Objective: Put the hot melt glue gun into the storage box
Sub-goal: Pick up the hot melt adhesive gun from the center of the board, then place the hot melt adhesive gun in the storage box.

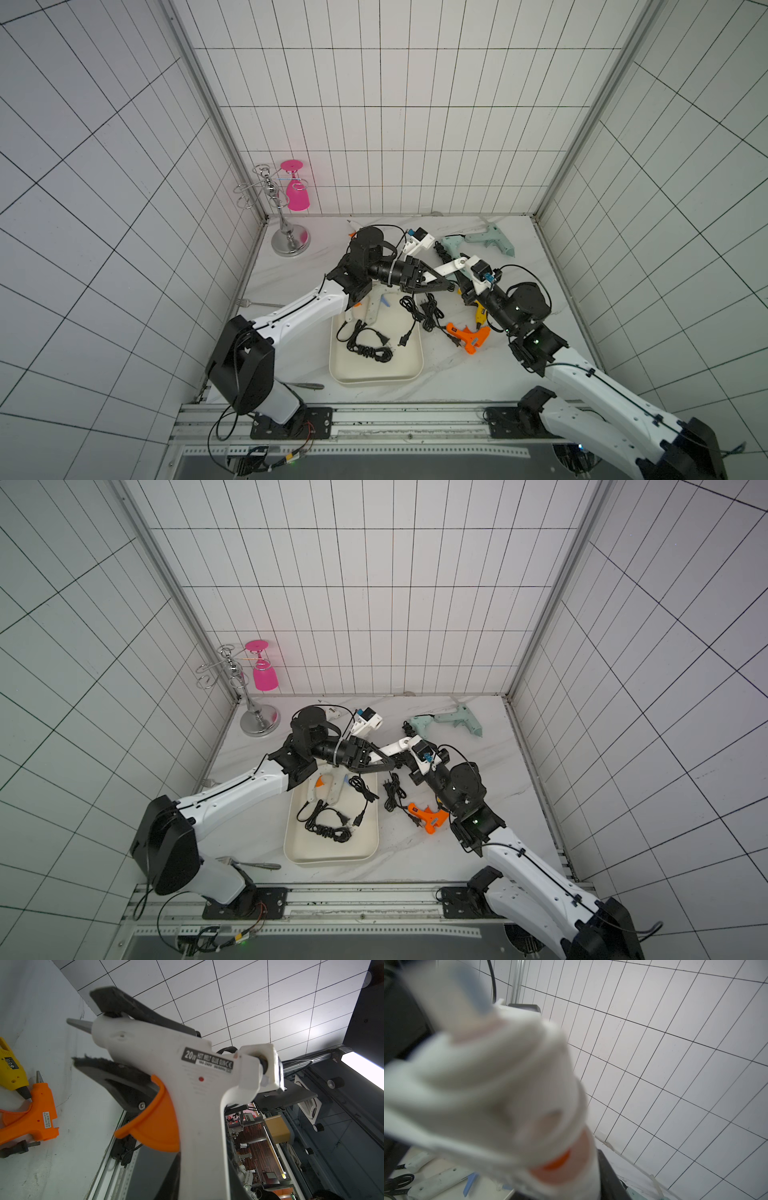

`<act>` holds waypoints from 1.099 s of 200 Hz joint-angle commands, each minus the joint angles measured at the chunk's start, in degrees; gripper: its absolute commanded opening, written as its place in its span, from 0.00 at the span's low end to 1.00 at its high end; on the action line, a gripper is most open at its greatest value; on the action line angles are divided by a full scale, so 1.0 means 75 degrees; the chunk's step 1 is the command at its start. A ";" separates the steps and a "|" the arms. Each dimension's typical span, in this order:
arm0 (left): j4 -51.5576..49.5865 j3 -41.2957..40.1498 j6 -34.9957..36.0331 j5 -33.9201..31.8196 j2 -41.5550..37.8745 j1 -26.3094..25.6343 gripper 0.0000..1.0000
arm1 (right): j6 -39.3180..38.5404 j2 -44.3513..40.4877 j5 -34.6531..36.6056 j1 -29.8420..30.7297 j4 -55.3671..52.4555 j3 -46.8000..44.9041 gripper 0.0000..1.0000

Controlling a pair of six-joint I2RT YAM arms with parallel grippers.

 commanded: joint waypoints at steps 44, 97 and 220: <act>-0.4807 0.0982 0.3699 -0.2752 -0.0683 0.0369 0.99 | 0.0407 -0.0607 0.0910 0.0029 -0.1967 0.0675 0.14; -0.6677 0.1153 0.6044 -0.8868 -0.2554 0.0361 0.99 | 0.0699 0.0065 -0.1023 -0.1067 -0.5285 0.2709 0.15; -0.6442 -0.0377 0.7303 -1.4858 -0.4507 0.0970 0.99 | -0.1238 0.6127 -0.0432 0.1654 -1.0156 0.7229 0.16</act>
